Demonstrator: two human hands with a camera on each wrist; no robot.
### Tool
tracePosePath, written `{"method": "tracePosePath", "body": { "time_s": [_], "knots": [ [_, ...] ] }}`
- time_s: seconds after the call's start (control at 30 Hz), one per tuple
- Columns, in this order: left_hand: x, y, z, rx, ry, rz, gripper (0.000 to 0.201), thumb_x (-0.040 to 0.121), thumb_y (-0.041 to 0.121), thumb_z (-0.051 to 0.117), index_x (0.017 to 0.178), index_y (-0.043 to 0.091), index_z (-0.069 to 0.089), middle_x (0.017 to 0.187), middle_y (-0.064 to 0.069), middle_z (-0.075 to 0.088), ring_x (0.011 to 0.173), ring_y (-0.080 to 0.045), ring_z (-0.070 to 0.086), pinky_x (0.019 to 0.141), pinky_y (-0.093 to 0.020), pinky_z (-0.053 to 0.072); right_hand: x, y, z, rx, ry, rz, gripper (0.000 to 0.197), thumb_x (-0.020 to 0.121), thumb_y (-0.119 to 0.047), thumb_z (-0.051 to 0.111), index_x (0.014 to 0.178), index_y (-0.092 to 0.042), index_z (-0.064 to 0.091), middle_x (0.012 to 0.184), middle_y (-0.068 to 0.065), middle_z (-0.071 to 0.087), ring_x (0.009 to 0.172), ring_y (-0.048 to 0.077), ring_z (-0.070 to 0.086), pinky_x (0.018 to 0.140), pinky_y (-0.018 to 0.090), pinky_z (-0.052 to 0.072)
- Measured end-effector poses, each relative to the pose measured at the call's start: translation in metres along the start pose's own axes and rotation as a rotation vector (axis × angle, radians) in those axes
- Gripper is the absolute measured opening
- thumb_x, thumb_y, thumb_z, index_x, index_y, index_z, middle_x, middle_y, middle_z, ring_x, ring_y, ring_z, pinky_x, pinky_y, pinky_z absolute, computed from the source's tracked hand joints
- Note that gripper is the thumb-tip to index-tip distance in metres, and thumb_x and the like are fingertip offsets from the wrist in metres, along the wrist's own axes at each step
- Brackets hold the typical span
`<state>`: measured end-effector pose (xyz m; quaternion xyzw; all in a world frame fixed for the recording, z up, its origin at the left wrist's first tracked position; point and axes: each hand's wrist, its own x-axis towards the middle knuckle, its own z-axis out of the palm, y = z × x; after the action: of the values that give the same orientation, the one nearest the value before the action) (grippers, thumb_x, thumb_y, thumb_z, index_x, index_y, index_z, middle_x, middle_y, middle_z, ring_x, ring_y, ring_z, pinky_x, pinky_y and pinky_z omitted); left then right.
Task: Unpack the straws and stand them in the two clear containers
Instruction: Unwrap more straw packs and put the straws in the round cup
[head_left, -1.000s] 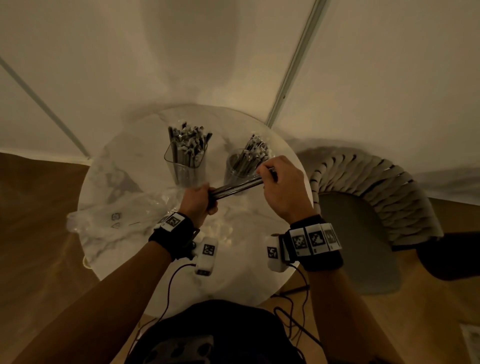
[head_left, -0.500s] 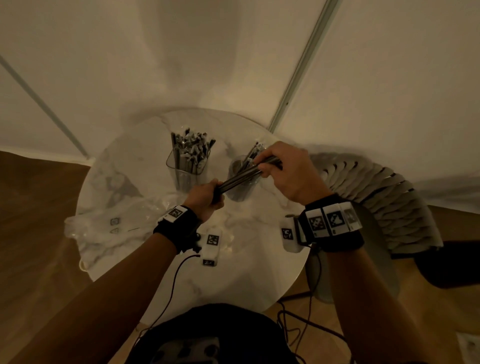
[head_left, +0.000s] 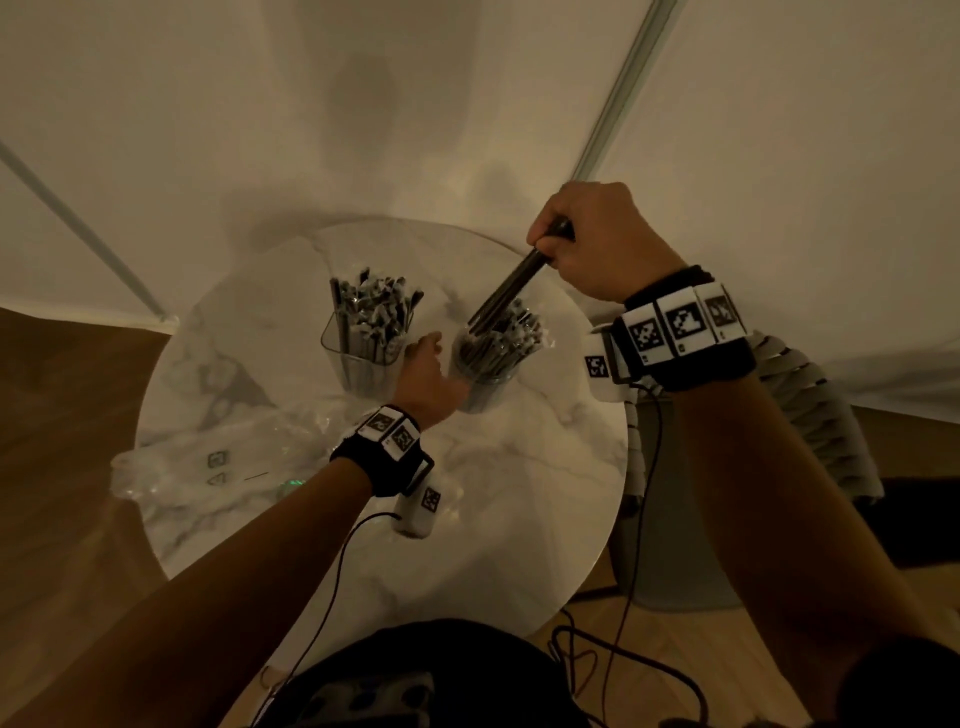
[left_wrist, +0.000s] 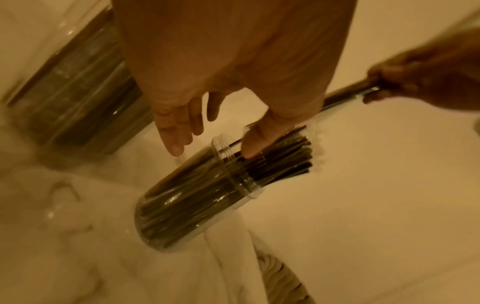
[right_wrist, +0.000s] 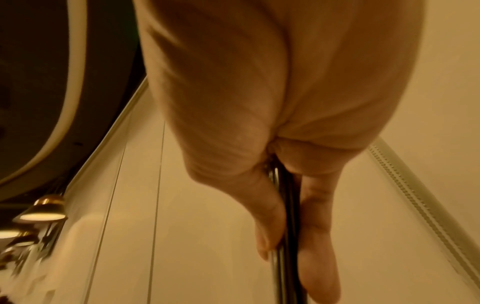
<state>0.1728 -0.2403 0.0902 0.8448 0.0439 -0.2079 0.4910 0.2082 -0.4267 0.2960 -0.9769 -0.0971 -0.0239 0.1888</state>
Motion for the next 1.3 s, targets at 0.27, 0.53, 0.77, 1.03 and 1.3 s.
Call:
{"method": "tracePosePath", "body": {
  "time_s": [0.27,0.53,0.77,1.03,1.3],
  "knots": [
    [-0.004,0.013,0.01,0.149,0.022,0.337,0.075,0.084,0.032,0.074,0.145,0.008,0.038,0.145,-0.01,0.045,0.132,-0.026,0.043,0.103,-0.024,0.031,0.006,0.007,0.065,-0.135,-0.179,0.01,0.014,0.083,0.002,0.057,0.087,-0.003,0.068,0.102,0.009,0.06,0.095,0.025,0.058,0.082,0.034,0.051],
    [0.011,-0.002,0.019,0.2,0.075,0.335,0.077,0.082,0.04,0.073,0.147,0.014,0.041,0.148,-0.005,0.046,0.133,-0.022,0.045,0.112,-0.037,0.037,-0.015,0.032,0.142,-0.177,-0.146,0.008,0.037,0.098,-0.029,0.038,0.109,-0.006,0.066,0.119,0.007,0.061,0.117,0.026,0.053,0.107,0.04,0.036],
    [0.012,-0.004,0.017,0.178,0.081,0.365,0.073,0.082,0.044,0.072,0.144,0.017,0.045,0.145,-0.003,0.051,0.129,-0.02,0.05,0.108,-0.036,0.042,-0.025,0.033,0.145,-0.057,-0.057,0.009,0.054,0.101,-0.053,0.026,0.135,-0.021,0.054,0.157,-0.001,0.035,0.148,0.021,0.022,0.123,0.047,0.014],
    [0.011,-0.005,0.017,0.166,0.081,0.359,0.076,0.08,0.052,0.069,0.142,0.014,0.048,0.143,-0.005,0.052,0.13,-0.022,0.05,0.111,-0.036,0.039,-0.037,0.034,0.176,-0.117,0.159,0.06,0.032,0.099,-0.019,0.041,0.118,-0.006,0.063,0.121,0.01,0.063,0.114,0.029,0.057,0.101,0.04,0.045],
    [0.004,0.003,0.013,0.175,0.094,0.41,0.058,0.085,0.037,0.07,0.136,0.019,0.053,0.131,0.001,0.06,0.114,-0.02,0.058,0.091,-0.018,0.038,-0.044,0.031,0.172,0.034,0.152,-0.012,0.04,0.102,-0.042,0.035,0.141,-0.032,0.043,0.134,-0.003,0.052,0.116,0.019,0.048,0.103,0.037,0.037]
  ]
}}
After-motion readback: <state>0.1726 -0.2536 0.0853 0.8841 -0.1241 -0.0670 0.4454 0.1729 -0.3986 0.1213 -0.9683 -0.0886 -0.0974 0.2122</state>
